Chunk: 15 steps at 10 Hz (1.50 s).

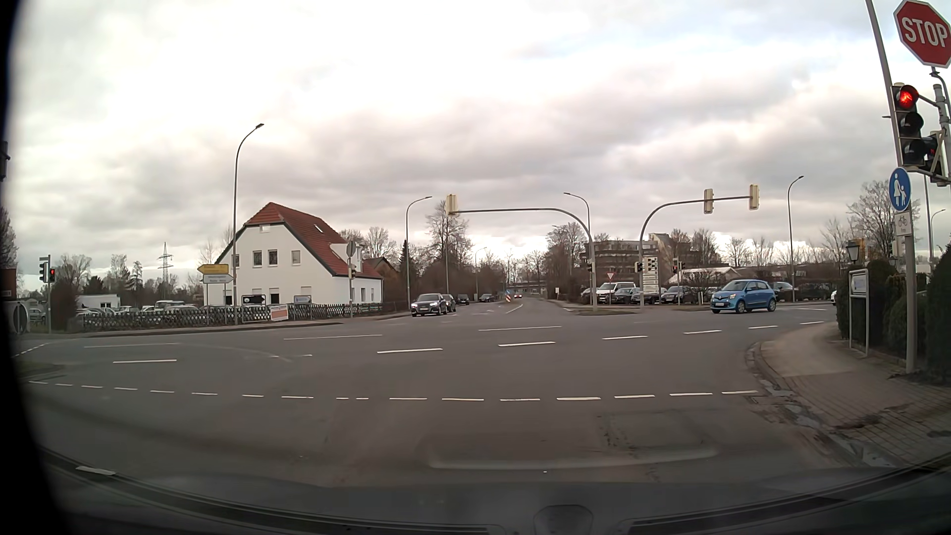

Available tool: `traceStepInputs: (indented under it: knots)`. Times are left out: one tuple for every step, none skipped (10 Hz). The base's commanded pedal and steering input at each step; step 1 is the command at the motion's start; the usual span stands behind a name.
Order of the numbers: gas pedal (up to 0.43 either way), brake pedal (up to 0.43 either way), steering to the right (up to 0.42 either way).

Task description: Follow the waypoints while adhering to traffic rules and regulations

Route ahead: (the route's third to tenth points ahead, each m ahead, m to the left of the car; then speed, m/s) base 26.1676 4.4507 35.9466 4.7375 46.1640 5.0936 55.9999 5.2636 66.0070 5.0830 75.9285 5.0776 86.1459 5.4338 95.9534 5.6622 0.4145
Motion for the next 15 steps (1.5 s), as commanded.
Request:
traceStepInputs:
  knots:
    - [0.0, 0.287, 0.005]
    - [0.0, 0.287, 0.004]
    - [0.0, 0.287, 0.003]
    - [0.0, 0.287, 0.003]
    - [0.0, 0.287, 0.003]
    - [0.0, 0.287, 0.003]
    - [0.0, 0.287, 0.003]
    - [0.0, 0.287, 0.003]
    - [0.0, 0.287, 0.003]
    - [0.0, 0.293, 0.003]
    - [0.0, 0.305, 0.003]
    - [0.0, 0.311, 0.004]
    - [0.0, 0.311, 0.004]
    - [0.0, 0.329, 0.004]
    - [0.0, 0.335, 0.004]
